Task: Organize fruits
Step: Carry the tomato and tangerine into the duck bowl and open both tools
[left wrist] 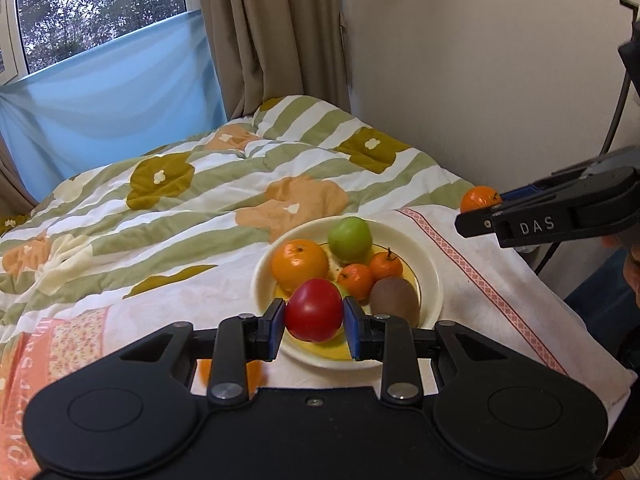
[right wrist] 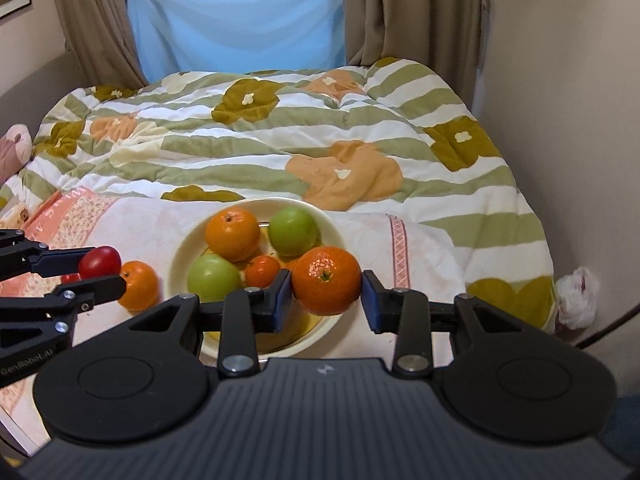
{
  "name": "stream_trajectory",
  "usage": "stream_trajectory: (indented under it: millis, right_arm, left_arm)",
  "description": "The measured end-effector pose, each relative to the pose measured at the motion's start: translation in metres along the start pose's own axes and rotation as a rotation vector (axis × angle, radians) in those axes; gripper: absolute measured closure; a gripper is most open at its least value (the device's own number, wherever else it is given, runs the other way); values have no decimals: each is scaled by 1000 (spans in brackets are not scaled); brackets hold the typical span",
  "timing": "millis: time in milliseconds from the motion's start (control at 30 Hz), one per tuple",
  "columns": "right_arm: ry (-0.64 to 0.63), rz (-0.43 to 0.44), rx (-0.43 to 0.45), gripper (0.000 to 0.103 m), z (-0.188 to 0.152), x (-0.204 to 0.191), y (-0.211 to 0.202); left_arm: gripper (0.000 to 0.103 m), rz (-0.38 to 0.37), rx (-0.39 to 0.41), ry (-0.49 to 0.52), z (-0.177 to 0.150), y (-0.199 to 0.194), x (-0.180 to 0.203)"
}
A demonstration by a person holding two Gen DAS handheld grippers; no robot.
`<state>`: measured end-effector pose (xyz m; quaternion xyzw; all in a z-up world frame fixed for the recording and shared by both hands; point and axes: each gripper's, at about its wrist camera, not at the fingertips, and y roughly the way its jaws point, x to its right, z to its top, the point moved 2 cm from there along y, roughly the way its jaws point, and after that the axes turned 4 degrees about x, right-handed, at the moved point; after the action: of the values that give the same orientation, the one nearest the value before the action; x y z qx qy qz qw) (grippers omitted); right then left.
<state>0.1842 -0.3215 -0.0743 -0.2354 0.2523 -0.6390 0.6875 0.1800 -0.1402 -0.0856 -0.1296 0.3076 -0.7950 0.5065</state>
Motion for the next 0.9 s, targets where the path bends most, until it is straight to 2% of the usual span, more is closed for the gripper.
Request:
stream_trajectory:
  millis: [333,633,667,700,733,767,800,900]
  right_arm:
    - [-66,77,-30,52,5,20,42]
    - [-77,127,-51,52,5,25,72]
    - [-77,130,-51,52,5,24,74]
    - [-77,132,-52,52,6,24,75]
    - [-77,135,-52,52,6,24,77]
    - [-77,139,-53,52,5,24,78]
    - [-77,141,-54,52,5,24,79]
    - [-81,149,-58,52,6,22,80]
  left_arm:
    - [69,33,-59,6,-4,51,31]
    - [67,58,-100,32,-13,74,46]
    - [64,63,-93,36,-13,74,47]
    - [50,67,-87,43,-13,74,48]
    - [43,70,-79,51,-13,72,49]
    - [28,76,-70,60,-12,72,50]
    - [18,88,-60,71,-11,70,51]
    - [17,104,-60,71,-10,65,49]
